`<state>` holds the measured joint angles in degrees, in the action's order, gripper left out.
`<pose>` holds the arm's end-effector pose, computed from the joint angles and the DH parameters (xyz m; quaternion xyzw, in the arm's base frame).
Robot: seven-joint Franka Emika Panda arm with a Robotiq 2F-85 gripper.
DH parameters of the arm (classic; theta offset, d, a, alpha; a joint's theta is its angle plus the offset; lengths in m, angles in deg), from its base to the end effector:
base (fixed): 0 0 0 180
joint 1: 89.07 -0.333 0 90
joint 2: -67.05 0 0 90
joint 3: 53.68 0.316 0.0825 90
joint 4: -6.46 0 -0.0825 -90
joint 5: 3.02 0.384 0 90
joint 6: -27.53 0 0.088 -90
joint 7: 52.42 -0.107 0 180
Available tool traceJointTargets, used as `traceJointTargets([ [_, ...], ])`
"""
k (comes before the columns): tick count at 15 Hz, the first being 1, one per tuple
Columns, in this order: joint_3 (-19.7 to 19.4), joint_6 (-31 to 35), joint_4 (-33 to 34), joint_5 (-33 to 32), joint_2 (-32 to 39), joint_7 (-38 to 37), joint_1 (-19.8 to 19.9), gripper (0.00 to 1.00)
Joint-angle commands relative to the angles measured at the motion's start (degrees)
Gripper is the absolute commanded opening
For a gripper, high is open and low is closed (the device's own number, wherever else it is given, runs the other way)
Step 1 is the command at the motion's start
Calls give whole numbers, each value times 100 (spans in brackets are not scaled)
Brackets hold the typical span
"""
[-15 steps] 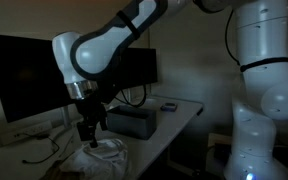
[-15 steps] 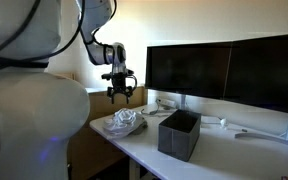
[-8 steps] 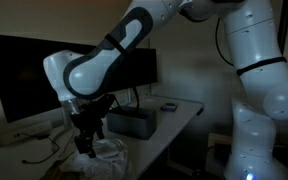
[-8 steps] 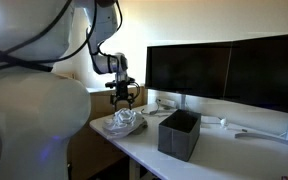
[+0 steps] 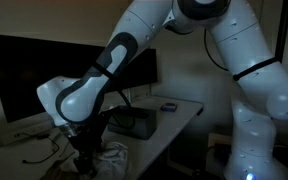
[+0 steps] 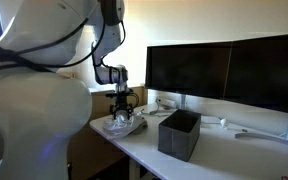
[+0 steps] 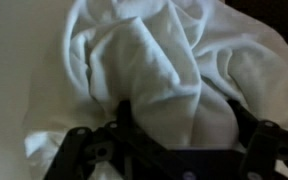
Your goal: Put the clothes on the table into the grey box
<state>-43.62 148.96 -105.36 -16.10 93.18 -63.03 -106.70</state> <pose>0.5256 0.2618 0.2268 0.9657 0.2149 -0.1137 0.0911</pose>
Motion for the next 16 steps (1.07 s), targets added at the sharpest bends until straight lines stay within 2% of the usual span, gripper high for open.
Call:
traceJointTargets([
  [1,-53,-84,147,-53,66,25,-106,67],
  [9,-9,-610,288,29,-50,184,-136,16],
  [10,23,-693,286,122,-50,233,-105,12],
  [16,36,-1340,283,127,-308,158,-119,15],
])
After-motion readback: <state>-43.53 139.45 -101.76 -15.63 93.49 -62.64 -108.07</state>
